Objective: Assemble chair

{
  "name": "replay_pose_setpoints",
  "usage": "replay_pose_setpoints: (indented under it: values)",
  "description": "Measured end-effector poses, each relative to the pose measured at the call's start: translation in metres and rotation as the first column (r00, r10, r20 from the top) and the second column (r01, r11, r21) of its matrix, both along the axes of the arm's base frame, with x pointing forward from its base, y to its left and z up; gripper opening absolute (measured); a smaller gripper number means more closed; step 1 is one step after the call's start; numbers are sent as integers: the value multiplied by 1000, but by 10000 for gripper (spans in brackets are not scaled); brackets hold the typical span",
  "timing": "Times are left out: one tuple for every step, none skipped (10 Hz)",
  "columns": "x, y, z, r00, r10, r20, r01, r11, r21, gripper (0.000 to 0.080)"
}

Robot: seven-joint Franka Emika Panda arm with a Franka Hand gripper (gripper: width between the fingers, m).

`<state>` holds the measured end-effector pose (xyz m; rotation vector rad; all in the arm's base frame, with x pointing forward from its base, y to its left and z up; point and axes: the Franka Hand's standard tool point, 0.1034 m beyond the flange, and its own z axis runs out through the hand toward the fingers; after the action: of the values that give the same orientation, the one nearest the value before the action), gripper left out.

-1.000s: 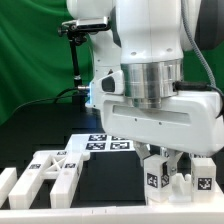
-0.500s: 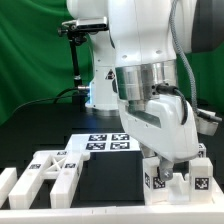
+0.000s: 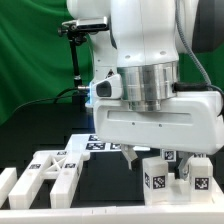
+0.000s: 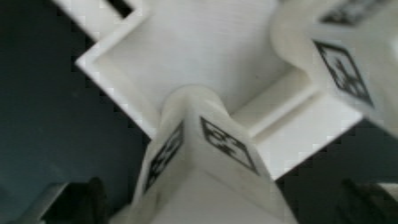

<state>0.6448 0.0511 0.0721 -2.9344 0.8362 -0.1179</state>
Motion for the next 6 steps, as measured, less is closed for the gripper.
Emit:
replay_pose_setpoints:
  values:
    - [0, -1, 0, 995, 95, 6, -95, 995, -14, 648]
    - [0, -2, 0, 987, 160, 9, -160, 987, -23, 648]
    - [0, -3, 0, 966, 258, 9, -258, 965, -40, 648]
    - [-1, -5, -1, 929, 370, 5, -369, 927, -60, 648]
    - [-1, -6, -1, 901, 434, 1, -433, 899, -71, 648]
    - [-1, -7, -1, 847, 532, -4, -530, 843, -89, 648]
